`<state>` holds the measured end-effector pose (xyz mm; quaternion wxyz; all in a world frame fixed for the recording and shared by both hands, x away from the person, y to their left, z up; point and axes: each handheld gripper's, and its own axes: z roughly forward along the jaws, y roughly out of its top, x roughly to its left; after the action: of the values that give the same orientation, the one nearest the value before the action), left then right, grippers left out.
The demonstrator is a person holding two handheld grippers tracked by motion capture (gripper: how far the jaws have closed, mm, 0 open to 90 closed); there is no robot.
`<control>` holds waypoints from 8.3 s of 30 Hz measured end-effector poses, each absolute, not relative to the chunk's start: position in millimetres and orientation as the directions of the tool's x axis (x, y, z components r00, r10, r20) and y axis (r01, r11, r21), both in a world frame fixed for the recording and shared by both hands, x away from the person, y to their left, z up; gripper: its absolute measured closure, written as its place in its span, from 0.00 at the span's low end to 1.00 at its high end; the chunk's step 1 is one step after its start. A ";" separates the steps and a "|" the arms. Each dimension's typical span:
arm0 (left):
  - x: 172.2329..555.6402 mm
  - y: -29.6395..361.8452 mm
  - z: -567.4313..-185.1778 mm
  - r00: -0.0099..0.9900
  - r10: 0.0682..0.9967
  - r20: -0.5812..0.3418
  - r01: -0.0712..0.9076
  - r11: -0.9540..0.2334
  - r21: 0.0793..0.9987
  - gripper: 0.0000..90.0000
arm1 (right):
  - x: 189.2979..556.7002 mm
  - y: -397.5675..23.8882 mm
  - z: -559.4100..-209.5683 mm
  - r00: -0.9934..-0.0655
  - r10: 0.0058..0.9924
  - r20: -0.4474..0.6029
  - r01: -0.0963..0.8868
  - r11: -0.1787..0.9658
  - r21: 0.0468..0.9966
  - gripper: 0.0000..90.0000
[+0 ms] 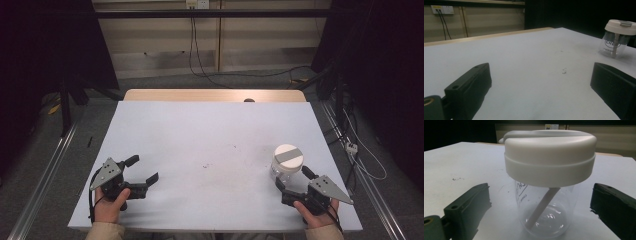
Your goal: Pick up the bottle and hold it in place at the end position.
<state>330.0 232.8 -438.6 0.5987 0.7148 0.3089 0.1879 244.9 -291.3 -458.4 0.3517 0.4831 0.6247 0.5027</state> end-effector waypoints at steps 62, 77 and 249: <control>336.2 225.7 -440.6 0.760 0.642 -0.104 0.223 -0.107 0.969 0.03 | 291.6 -278.9 -459.0 -0.234 0.971 0.044 0.332 0.037 0.942 0.15; 336.4 225.4 -440.7 0.762 0.639 -0.103 0.221 -0.108 0.969 0.03 | 291.4 -281.6 -458.6 -0.241 0.969 0.046 0.313 0.033 0.949 0.19; 335.6 228.9 -440.3 0.756 0.646 -0.106 0.224 -0.104 0.969 0.04 | 388.3 -177.7 -434.5 -0.526 0.851 0.014 0.256 0.143 0.956 0.20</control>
<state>335.6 228.9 -440.3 0.5978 0.7215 0.3015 0.1767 388.3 -177.7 -434.5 0.2848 0.3951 0.7002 0.5220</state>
